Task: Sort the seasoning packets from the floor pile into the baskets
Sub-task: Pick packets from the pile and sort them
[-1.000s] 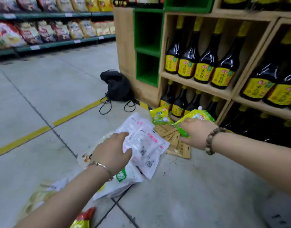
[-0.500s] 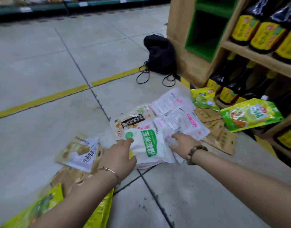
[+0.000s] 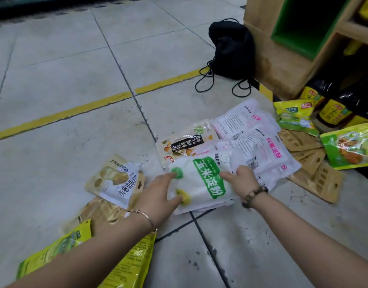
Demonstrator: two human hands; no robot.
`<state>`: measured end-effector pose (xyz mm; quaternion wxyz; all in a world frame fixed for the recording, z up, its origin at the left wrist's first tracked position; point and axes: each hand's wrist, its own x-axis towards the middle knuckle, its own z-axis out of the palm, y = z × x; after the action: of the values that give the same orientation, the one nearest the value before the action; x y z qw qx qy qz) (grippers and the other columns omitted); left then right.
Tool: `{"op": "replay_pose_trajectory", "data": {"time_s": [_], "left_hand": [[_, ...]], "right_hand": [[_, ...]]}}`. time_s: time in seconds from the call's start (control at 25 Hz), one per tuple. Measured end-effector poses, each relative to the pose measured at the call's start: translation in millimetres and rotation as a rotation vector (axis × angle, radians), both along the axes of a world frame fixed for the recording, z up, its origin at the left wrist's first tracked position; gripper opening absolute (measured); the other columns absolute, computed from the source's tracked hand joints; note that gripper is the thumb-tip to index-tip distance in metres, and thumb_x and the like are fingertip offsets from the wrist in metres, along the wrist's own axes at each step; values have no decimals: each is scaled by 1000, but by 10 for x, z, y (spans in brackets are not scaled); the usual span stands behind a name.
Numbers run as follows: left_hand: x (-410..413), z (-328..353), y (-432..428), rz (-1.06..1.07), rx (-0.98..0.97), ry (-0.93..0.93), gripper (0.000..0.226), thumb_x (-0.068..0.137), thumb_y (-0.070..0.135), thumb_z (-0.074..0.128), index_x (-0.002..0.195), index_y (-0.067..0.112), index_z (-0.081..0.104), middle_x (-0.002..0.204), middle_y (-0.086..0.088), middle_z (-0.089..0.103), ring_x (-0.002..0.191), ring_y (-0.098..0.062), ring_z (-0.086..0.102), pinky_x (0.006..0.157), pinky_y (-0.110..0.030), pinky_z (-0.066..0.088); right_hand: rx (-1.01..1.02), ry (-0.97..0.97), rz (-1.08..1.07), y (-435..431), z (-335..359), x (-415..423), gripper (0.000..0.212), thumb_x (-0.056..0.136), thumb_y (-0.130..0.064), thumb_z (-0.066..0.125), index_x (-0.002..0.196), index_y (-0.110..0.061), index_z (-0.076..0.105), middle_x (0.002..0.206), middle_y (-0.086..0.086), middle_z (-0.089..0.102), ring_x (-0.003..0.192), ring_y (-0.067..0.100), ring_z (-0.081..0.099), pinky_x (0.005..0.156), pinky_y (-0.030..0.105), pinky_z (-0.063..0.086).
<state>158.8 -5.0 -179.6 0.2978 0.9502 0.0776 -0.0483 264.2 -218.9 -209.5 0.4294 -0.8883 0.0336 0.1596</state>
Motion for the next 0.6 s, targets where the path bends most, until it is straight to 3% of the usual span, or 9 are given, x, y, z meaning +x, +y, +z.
{"op": "replay_pose_trajectory", "data": {"time_s": [0.08, 0.2, 0.28, 0.4, 0.44, 0.48, 0.52, 0.6], "left_hand": [[24, 11, 26, -40, 51, -102, 83, 75, 44, 71, 143, 25, 28, 148, 2, 32, 135, -15, 29, 109, -25, 21], [140, 66, -110, -89, 2, 24, 101, 64, 50, 77, 145, 28, 22, 145, 4, 38, 132, -16, 36, 111, -37, 27], [183, 77, -210, -94, -194, 133, 88, 64, 38, 82, 138, 29, 34, 120, 8, 59, 111, -13, 54, 97, -28, 42], [182, 43, -234, -98, -500, 228, 36, 69, 11, 80, 96, 24, 62, 87, 13, 67, 86, -10, 63, 74, -14, 49], [158, 35, -251, -94, -556, 250, 29, 70, 6, 79, 87, 24, 63, 82, 13, 68, 81, -9, 63, 71, -13, 49], [143, 36, -284, -90, -594, 272, 27, 70, 4, 78, 81, 24, 64, 79, 13, 69, 76, -6, 64, 70, -13, 50], [137, 37, -324, -86, -606, 293, 26, 71, 4, 78, 77, 25, 65, 74, 14, 70, 71, -3, 64, 68, -13, 50], [158, 29, -422, -107, -556, 335, 24, 72, 6, 77, 72, 26, 65, 69, 16, 69, 64, 3, 62, 62, -11, 48]], "right_hand": [[-56, -137, 201, -73, 299, -10, 55, 78, -24, 72, 49, -15, 27, 48, 1, 23, 46, 14, 24, 45, 25, 17], [-158, -202, 468, -66, 620, -53, 55, 76, -27, 75, 43, -17, 32, 45, -2, 30, 46, 12, 30, 46, 25, 20], [-121, -150, 507, -34, 718, -126, 57, 77, -26, 75, 36, -16, 36, 38, -7, 32, 40, 8, 34, 43, 19, 26], [22, 44, 489, -61, 750, -194, 52, 86, -25, 65, 35, -26, 54, 33, -16, 42, 37, -1, 45, 44, 12, 31], [71, 87, 475, -87, 743, -186, 45, 89, -27, 60, 44, -23, 61, 44, -14, 54, 47, -1, 54, 50, 11, 37], [112, 113, 438, -131, 708, -163, 38, 91, -31, 55, 60, -11, 68, 63, 0, 67, 64, 14, 65, 63, 23, 48], [136, 158, 387, -189, 659, -147, 45, 92, -35, 52, 80, 6, 66, 86, 21, 69, 84, 35, 66, 78, 39, 52], [185, 256, 277, -317, 515, -146, 57, 92, -39, 49, 96, 16, 59, 106, 35, 60, 101, 49, 56, 91, 51, 46]]}}
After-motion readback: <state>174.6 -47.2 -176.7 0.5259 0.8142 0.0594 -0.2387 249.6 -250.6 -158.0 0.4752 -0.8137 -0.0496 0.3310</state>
